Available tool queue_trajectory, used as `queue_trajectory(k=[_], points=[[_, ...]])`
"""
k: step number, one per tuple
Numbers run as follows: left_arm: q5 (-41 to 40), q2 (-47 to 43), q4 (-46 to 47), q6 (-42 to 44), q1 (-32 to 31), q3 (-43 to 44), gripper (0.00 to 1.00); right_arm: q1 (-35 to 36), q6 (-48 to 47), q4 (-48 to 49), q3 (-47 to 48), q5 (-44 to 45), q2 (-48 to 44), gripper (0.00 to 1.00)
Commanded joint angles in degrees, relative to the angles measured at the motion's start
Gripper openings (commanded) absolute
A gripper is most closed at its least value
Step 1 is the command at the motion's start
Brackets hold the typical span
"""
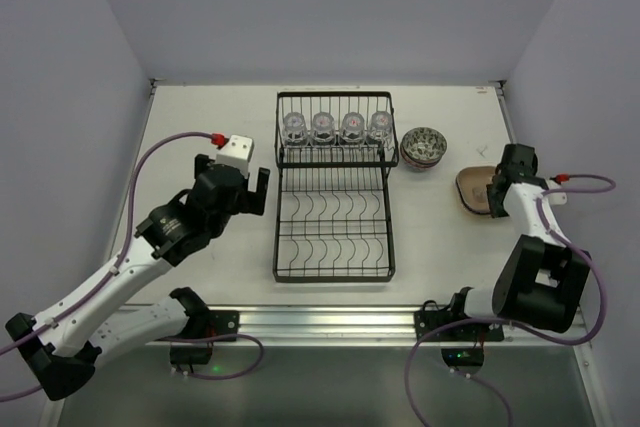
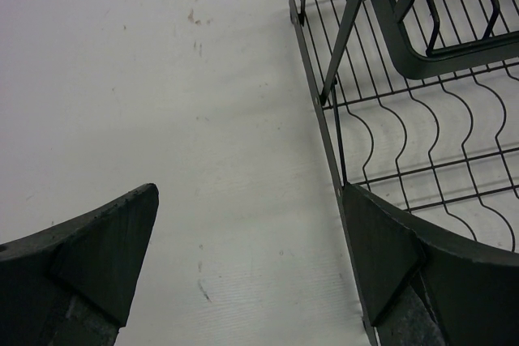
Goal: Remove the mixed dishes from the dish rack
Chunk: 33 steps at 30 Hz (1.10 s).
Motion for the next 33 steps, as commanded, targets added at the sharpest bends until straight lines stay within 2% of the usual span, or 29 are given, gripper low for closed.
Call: queue_trajectory(k=[1, 2, 4, 5, 8, 12, 15, 17, 20, 21, 23, 26, 29, 33], points=[[1.3, -0.7, 3.0, -0.2, 0.3, -0.3, 1.0, -0.3, -0.9, 4.6, -0.4, 0.5, -1.5, 0.45], [1.5, -0.8, 3.0, -0.2, 0.2, 0.0, 1.0, -0.3, -1.1, 4.6, -0.5, 0.2, -2.8, 0.71], [2.0, -1.4, 2.9, -0.3, 0.2, 0.2, 1.0, -0.3, -1.4, 4.9, -1.0, -1.0, -4.8, 0.91], [2.0, -1.8, 3.0, -0.4, 0.2, 0.4, 1.0, -0.3, -2.0, 5.2, -1.3, -1.4, -6.0, 0.95], [1.9, -3.0, 3.2, -0.8, 0.2, 1.4, 1.0, -0.3, -3.2, 5.3, -1.7, -2.9, -10.4, 0.99], [1.1, -3.4, 2.3, -2.9, 0.3, 4.3, 1.0, -0.3, -6.2, 5.4, -0.8, -6.4, -16.7, 0.99], [0.5, -3.5, 1.6, -5.3, 0.2, 6.1, 1.0, -0.3, -13.2, 5.2, 1.5, -12.4, -19.0, 0.99], [0.0, -4.0, 1.1, -6.9, 0.2, 8.1, 1.0, -0.3, -20.7, 5.5, 3.0, -18.1, -20.9, 0.99], [-1.2, -4.4, 0.4, -8.0, 0.2, 10.2, 1.0, -0.3, -28.2, 7.5, 4.9, -33.3, -23.2, 0.99], [-2.7, -4.5, 0.3, -8.3, 0.2, 10.5, 1.0, -0.2, -29.4, 8.3, 5.6, -40.7, -23.8, 0.99], [-3.8, -5.1, 0.8, -8.2, 0.2, 10.6, 1.0, 1.1, -31.4, 9.0, 6.2, -44.6, -25.9, 0.99], [-5.4, -5.5, 2.7, -6.9, 0.2, 10.5, 1.0, 7.6, -34.2, 7.3, 9.3, -43.1, -26.5, 0.98], [-2.3, -3.8, 3.7, -4.0, 0.2, 12.6, 1.0, 16.4, -38.6, -0.4, 16.3, -37.0, -23.0, 0.98], [-1.9, -0.5, 2.9, -3.9, 0.2, 16.2, 1.0, 26.8, -43.5, -3.9, 23.1, -34.1, -21.4, 0.94]])
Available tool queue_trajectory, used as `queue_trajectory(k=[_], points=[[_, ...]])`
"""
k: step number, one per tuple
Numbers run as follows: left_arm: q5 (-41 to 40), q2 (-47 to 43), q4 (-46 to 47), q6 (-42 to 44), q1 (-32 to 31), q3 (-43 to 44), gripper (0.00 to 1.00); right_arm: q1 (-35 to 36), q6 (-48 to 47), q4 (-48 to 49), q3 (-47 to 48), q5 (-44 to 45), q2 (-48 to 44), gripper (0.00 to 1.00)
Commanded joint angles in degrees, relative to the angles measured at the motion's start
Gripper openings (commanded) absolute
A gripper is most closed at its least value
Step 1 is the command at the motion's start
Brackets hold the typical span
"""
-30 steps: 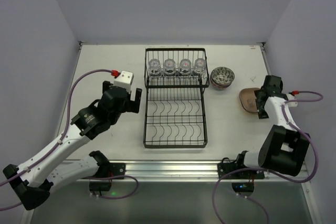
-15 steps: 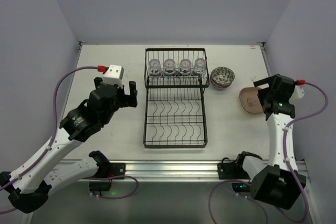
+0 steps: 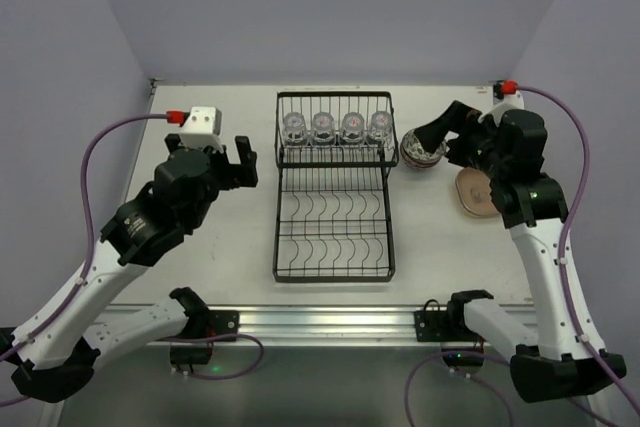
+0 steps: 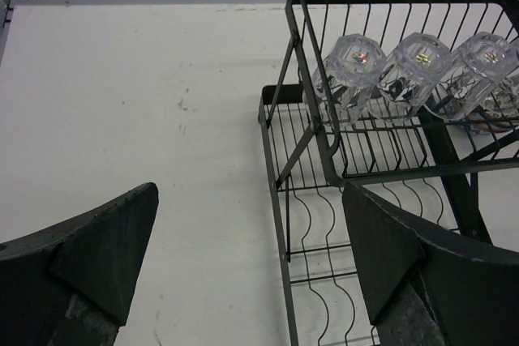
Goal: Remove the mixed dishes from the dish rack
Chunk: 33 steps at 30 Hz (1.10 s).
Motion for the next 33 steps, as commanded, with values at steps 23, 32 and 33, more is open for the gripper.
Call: queue_trajectory(k=[23, 32, 33], points=[[53.7, 46.0, -19.7, 43.5, 14.7, 56.1, 1.0, 8.8, -6.0, -6.4, -15.5, -9.1, -22.1, 0.94], [55.6, 49.2, -25.7, 50.6, 15.6, 54.1, 0.99, 8.8, -7.9, -9.1, -14.2, -10.4, -22.8, 0.94], [55.0, 49.4, -25.6, 50.6, 15.5, 52.3, 0.99, 8.8, -7.9, -9.1, -14.0, -10.7, -22.3, 0.94]])
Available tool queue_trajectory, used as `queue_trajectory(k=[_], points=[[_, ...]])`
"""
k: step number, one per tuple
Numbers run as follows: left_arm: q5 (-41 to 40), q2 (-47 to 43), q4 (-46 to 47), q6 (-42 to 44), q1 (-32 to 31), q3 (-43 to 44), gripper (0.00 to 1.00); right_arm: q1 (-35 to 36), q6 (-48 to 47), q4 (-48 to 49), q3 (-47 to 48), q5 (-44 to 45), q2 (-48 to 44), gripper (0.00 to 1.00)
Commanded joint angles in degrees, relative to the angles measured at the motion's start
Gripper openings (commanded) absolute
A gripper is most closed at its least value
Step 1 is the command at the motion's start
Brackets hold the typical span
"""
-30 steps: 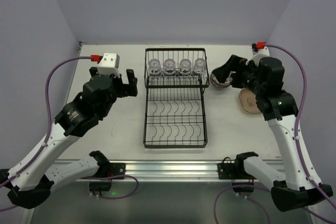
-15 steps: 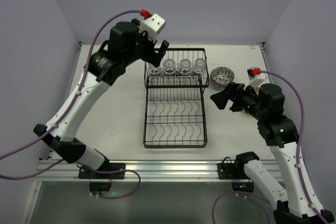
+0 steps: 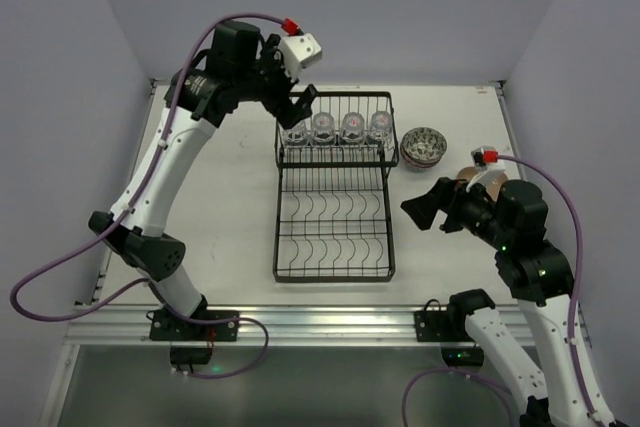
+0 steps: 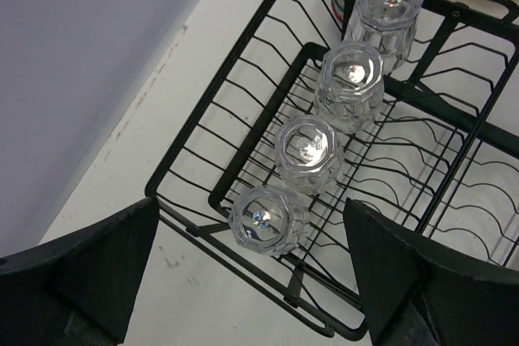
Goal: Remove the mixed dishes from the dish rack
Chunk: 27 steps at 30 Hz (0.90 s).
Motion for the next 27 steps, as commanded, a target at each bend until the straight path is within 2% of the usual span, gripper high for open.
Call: queue_trajectory(k=[1, 5, 16, 27], points=[[0.1, 0.9, -6.5, 8.0, 0.3, -2.9, 0.99, 0.2, -0.7, -0.1, 1.2, -3.0, 0.3, 0.94], [-2.1, -0.1, -5.2, 8.2, 0.6, -6.9, 1.0, 0.2, -0.8, -0.3, 1.3, -3.8, 0.4, 0.94], [-5.8, 3.4, -5.4, 8.1, 0.9, -7.7, 1.0, 0.2, -1.0, -0.3, 0.9, -5.3, 0.1, 0.94], [-6.7, 5.8, -6.1, 7.6, 0.2, -8.2, 0.94, 0.3, -1.2, 0.8, -0.4, -6.0, 0.1, 0.94]])
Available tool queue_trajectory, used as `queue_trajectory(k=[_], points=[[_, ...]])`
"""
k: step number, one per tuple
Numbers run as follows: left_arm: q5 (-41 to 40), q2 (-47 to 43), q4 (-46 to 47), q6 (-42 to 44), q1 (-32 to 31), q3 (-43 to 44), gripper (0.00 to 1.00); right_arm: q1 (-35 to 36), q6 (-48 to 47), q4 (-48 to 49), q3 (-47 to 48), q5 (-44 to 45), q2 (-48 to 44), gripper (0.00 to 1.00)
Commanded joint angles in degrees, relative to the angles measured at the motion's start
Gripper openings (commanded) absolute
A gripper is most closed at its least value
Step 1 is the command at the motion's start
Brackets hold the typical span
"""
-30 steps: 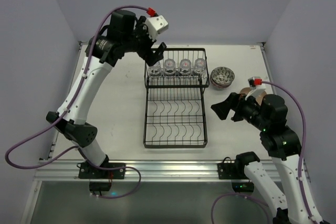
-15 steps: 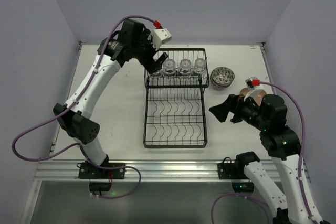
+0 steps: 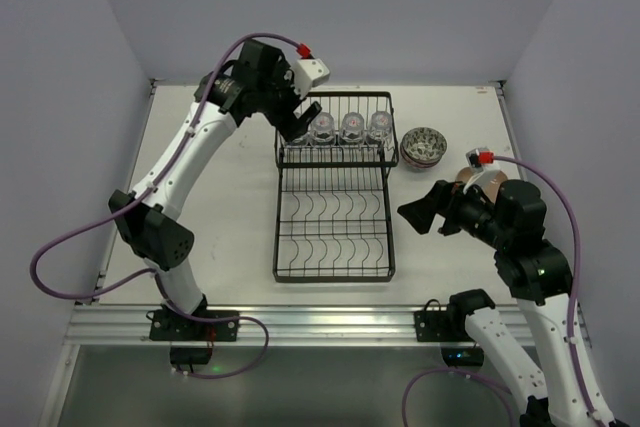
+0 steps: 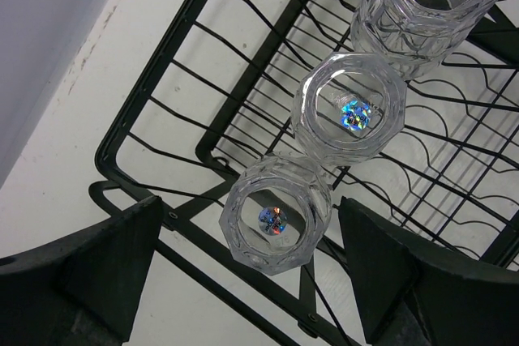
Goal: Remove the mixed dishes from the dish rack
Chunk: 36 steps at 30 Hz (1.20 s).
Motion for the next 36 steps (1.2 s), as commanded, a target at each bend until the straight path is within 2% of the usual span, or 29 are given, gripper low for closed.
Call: queue_trajectory(k=[1, 6, 8, 12, 13, 15, 16, 22, 24, 25, 31, 36], points=[[-0.8, 1.8, -6.0, 6.3, -0.4, -0.4, 0.91, 0.3, -1.0, 1.3, -0.5, -2.1, -0.1, 0.94], [-2.2, 2.6, -6.4, 5.8, -2.0, -0.4, 0.86, 0.3, -1.2, 1.5, -0.7, -2.1, -0.2, 0.94], [-2.9, 2.5, -6.3, 5.4, -2.4, -0.4, 0.72, 0.3, -1.2, 1.6, -0.8, -2.1, -0.3, 0.94], [-5.1, 1.8, -5.9, 4.6, -2.7, -1.0, 0.65, 0.3, -1.2, 1.7, -0.9, -2.4, -0.4, 0.94], [-5.4, 1.3, -5.8, 4.6, -2.8, -1.1, 0.56, 0.3, -1.1, 1.7, -1.0, -2.5, -0.4, 0.94], [-6.5, 0.9, -5.5, 4.3, -2.8, -1.1, 0.53, 0.3, -1.1, 1.8, -0.9, -2.5, -0.4, 0.94], [-7.0, 0.6, -5.3, 4.2, -3.0, -1.2, 0.46, 0.3, -1.2, 1.8, -0.9, -2.7, -0.4, 0.94], [-7.8, 0.1, -4.1, 4.1, -3.1, 0.2, 0.24, 0.3, -1.1, 1.7, -0.8, -2.7, -0.6, 0.94], [-7.8, 0.1, -3.5, 4.0, -3.1, 0.6, 0.22, 0.3, -1.1, 1.6, -0.8, -2.7, -0.7, 0.94], [-7.6, 0.1, -3.5, 3.9, -3.1, 1.4, 0.16, 0.3, -1.1, 1.6, -0.7, -2.7, -0.8, 0.94], [-8.5, -1.8, -1.2, 2.8, -3.8, 3.6, 0.04, 0.3, -1.1, 1.6, -0.6, -2.8, -0.6, 0.94], [-11.2, -5.3, 3.8, 1.2, -3.8, 3.0, 0.02, 0.3, -0.9, 1.9, -0.4, -3.0, -0.5, 0.94]])
